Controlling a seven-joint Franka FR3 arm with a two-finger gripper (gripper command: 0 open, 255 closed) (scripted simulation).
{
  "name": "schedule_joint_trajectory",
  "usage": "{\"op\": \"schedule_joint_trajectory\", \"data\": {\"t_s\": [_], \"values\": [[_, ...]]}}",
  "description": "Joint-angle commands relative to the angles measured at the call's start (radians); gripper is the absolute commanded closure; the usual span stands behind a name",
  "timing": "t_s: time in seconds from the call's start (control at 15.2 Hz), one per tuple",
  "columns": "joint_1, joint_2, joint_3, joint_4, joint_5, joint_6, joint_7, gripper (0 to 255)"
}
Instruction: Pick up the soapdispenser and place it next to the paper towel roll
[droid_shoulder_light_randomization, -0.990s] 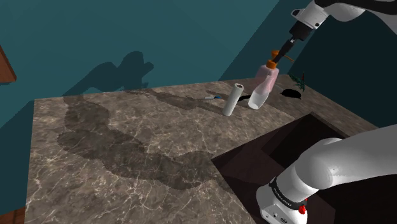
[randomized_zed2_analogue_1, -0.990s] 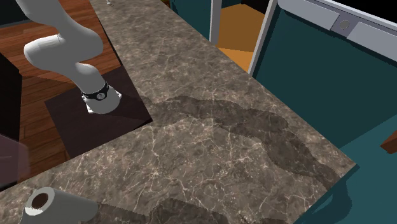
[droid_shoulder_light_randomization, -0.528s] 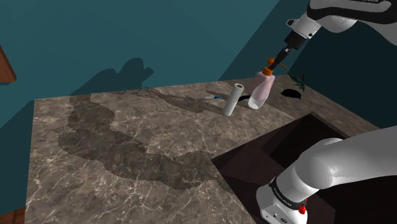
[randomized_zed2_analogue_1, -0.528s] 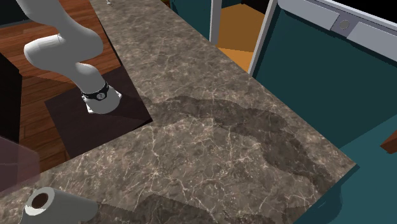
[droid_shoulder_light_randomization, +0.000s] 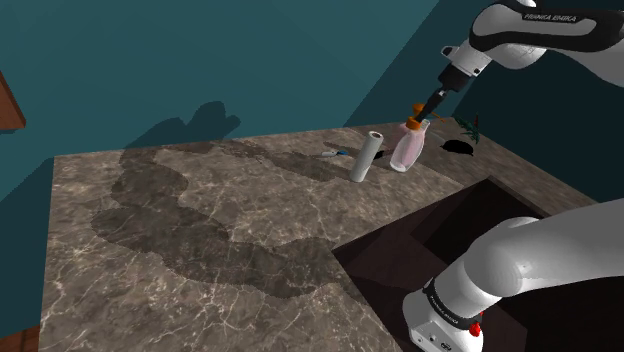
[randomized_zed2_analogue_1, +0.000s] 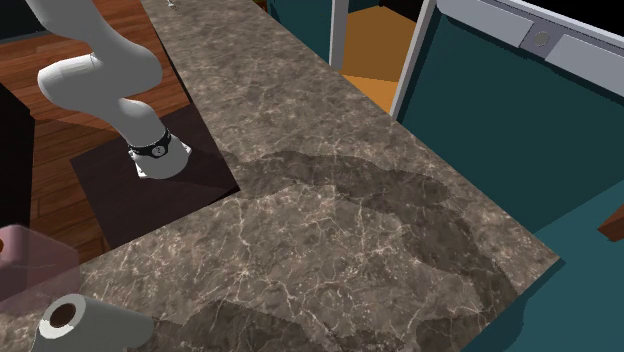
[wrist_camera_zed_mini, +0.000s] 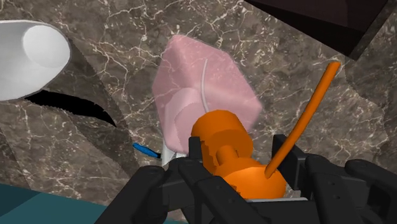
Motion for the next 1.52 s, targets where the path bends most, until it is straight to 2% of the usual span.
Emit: {"op": "schedule_joint_trajectory", "data": {"t_s": [0.0,1.45], "values": [[-0.002,-0.004,-0.002,-0.029,-0.002,0.026,-0.003,255],[0.0,0.059,-0.044,-0.274,0.013,0.328,-0.059,255]]}}
